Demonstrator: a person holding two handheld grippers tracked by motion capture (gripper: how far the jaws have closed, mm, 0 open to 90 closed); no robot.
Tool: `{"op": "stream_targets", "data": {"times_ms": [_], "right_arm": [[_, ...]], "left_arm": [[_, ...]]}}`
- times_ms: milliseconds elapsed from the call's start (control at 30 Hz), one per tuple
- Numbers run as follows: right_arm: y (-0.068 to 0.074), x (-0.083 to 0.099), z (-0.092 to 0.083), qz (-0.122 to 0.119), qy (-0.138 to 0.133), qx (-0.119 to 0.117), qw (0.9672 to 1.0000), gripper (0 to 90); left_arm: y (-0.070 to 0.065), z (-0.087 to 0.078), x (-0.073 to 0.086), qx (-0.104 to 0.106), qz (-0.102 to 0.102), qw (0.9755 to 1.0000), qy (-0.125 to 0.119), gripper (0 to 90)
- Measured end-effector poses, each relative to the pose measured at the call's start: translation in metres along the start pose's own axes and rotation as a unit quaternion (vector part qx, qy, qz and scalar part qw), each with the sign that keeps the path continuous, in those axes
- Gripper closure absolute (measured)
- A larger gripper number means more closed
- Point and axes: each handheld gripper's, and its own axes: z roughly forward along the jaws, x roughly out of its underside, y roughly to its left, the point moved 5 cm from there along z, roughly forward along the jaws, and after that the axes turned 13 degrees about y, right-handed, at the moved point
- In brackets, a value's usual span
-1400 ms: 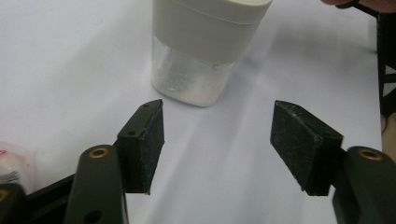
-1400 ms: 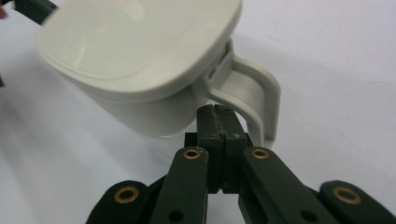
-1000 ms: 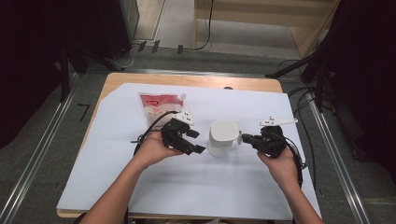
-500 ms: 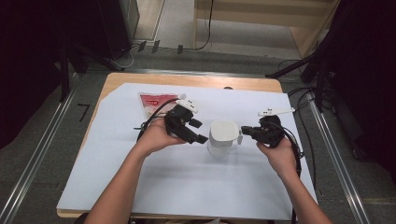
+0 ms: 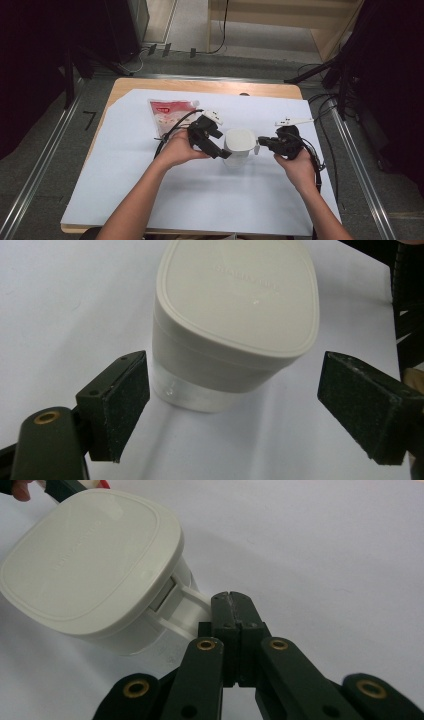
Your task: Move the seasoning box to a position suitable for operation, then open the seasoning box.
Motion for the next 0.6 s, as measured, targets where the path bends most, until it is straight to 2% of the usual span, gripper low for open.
{"op": "stream_targets", "data": {"times_ms": [200,267,333,467,600], "right_arm": [[0.000,0.001,0.000,0.004,0.001,-0.001,1.0000,90.0],[0.000,0.001,0.000,0.005,0.000,-0.001,1.0000,90.0],[0.001,0.002,0.000,0.005,0.000,-0.001,1.0000,90.0],[0.001,0.001,0.000,0.003,-0.002,0.000,1.0000,90.0],[0.001,0.002,0.000,0.004,-0.002,0.002,1.0000,90.0]], "left_arm": [[-0.002,0.008,-0.002,0.007,0.001,1.0000,0.001,14.5],[0.000,0.010,-0.003,0.005,-0.007,0.9999,-0.012,15.6],[0.000,0.011,-0.003,0.006,-0.005,0.9999,-0.007,15.6],[0.001,0.014,-0.004,-0.006,-0.002,0.9999,-0.010,15.6],[0.001,0.017,-0.006,-0.005,-0.004,0.9999,-0.016,14.9]]}}
